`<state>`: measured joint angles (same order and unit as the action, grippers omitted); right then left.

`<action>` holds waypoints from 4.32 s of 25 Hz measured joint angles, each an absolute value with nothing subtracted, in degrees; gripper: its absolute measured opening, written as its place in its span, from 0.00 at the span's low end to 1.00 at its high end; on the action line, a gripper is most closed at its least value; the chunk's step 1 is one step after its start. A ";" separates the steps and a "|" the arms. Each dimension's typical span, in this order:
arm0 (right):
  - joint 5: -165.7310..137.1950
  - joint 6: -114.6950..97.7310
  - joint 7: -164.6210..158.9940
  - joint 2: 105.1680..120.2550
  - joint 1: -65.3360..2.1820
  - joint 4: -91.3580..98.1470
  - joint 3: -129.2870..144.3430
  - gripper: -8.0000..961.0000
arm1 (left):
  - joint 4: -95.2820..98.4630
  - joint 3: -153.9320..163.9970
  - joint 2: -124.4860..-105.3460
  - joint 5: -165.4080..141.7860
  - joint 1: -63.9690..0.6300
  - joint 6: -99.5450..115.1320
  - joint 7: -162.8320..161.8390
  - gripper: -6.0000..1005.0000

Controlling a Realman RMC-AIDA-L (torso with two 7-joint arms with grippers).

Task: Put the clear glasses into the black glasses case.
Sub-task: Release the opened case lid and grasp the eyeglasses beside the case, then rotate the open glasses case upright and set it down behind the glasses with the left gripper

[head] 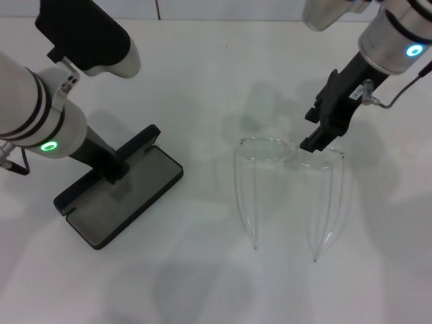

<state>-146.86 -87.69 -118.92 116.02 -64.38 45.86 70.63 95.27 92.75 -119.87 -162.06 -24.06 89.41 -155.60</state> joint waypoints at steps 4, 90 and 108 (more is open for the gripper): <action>-146.24 -84.98 -118.68 116.08 -64.96 43.71 72.15 0.61 | 95.35 92.76 -119.88 -161.92 -24.09 89.41 -155.54 0.26; -102.45 -123.23 -98.96 115.08 -8.38 82.30 34.27 0.08 | 85.88 116.72 -120.30 -162.41 -42.42 70.75 -145.26 0.20; -102.53 -123.37 -98.44 115.05 -8.89 81.03 34.43 0.08 | 83.51 122.35 -120.35 -162.42 -41.24 65.33 -147.16 0.21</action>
